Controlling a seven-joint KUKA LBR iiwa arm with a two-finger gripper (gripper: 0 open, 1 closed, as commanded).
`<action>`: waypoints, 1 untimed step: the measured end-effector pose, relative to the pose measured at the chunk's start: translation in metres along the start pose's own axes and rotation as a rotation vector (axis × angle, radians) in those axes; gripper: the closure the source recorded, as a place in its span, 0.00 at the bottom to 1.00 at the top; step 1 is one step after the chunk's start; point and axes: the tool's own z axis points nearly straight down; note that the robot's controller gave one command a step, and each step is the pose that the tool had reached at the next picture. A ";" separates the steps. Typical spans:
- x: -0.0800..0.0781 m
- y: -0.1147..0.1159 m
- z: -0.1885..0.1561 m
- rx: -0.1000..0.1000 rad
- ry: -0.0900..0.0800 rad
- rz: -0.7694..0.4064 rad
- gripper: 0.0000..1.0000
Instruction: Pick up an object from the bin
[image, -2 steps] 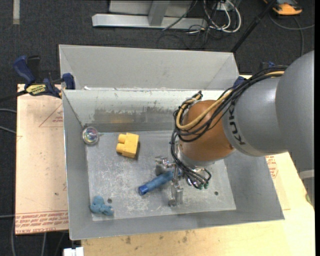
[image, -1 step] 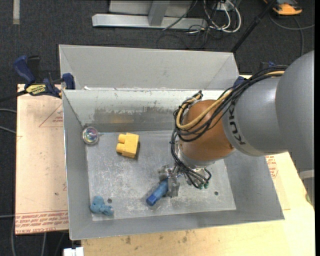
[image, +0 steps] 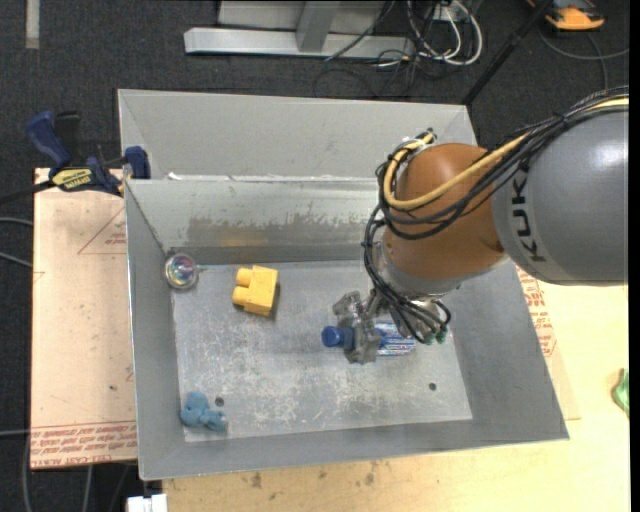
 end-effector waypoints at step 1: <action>-0.001 0.000 -0.006 -0.001 0.007 0.002 1.00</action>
Offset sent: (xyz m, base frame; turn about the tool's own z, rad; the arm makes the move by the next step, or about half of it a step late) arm 0.0000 -0.0001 0.0066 0.0000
